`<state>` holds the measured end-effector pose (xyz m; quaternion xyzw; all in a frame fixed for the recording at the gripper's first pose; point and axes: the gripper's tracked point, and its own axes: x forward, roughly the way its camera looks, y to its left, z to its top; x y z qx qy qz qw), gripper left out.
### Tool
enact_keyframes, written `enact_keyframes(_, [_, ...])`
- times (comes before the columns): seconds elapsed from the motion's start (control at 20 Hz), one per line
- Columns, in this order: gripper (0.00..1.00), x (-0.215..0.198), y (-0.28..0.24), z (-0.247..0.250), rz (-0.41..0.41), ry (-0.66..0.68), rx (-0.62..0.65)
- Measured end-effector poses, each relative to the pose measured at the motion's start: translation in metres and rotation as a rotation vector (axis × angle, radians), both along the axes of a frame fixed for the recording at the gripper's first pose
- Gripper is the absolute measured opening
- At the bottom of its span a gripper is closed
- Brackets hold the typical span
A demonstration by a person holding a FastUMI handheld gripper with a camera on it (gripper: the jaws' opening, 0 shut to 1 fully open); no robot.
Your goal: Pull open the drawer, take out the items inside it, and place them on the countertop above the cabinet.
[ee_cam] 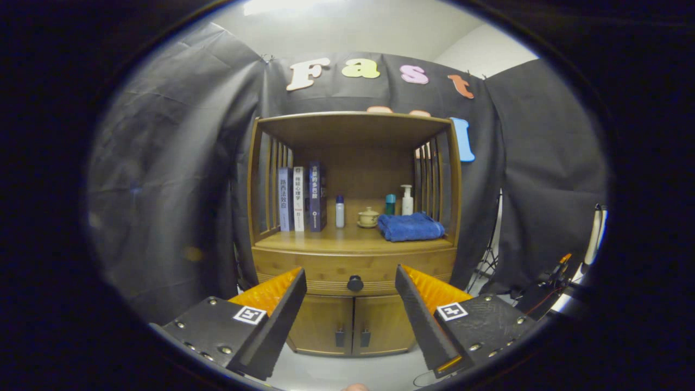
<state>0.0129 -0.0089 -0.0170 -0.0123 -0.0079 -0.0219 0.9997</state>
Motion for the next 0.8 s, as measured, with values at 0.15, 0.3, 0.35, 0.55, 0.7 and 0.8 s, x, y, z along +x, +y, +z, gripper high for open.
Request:
enact_keyframes(0.15, [0.99,0.018,-0.001,-0.014,-0.005,0.008,-0.005])
enact_keyframes(0.3, [0.99,0.046,0.0,-0.03,-0.005,0.006,-0.019])
enact_keyframes(0.35, [0.98,0.058,-0.001,-0.039,-0.01,0.015,-0.025])
enact_keyframes(0.55, [0.99,0.11,-0.004,-0.068,-0.02,0.048,-0.031])
enact_keyframes(0.7, [0.99,0.151,-0.011,-0.086,-0.043,0.079,-0.022])
enact_keyframes(0.8, [0.99,0.178,-0.013,-0.1,-0.045,0.115,-0.019])
